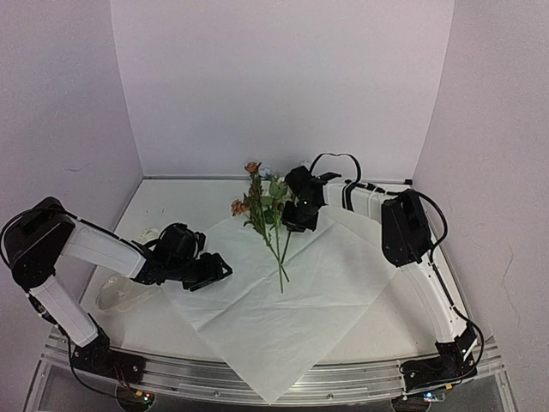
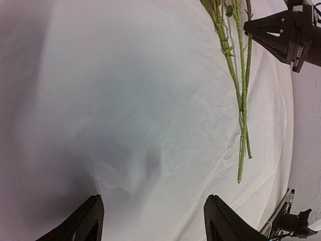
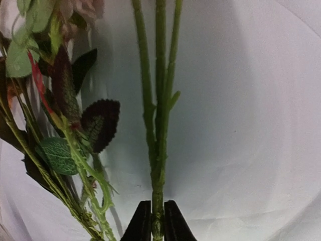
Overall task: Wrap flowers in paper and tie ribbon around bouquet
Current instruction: Adjust the fake flower on the flattened wrapping paper.
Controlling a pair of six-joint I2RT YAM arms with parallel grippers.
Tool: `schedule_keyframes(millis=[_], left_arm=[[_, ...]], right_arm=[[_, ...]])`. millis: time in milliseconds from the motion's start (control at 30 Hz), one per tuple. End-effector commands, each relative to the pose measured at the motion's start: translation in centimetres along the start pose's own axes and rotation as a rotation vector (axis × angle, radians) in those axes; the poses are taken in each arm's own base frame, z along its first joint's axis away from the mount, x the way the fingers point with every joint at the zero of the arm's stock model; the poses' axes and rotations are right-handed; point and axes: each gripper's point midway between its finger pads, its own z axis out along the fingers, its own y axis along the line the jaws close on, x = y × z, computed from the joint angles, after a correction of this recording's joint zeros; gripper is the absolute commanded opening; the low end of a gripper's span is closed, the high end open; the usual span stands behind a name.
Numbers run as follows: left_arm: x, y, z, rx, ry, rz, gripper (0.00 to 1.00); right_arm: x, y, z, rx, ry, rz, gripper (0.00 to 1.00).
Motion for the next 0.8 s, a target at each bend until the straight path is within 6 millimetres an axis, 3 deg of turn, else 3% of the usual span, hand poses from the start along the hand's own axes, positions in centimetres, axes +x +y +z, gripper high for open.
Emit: schedule_keyframes(millis=[0,400,533,600,767], left_arm=[[-0.1,0.7,0.7,-0.039,0.011,-0.103,0.70],[0.3,2.2,1.1,-0.084,0.003,-0.176,0.70],[0.2,2.2,0.9,-0.085,-0.004,-0.176,0.70],[0.3,2.2,0.9,-0.086,-0.005,-0.178,0.70],[0.5,2.4,0.8,-0.086,-0.003,-0.182,0.70]], right_arm=[[0.4,0.7,-2.4,-0.040,0.022,-0.034,0.00],[2.6,2.2,-8.7,-0.109,0.040,-0.137,0.00],[3.2,2.6,-9.8,-0.120,0.040,-0.126,0.00],[3.5,2.2,-10.0,-0.091,0.024,-0.117,0.00],[2.0,-1.3,-11.2,0.082,-0.108,-0.122,0.00]])
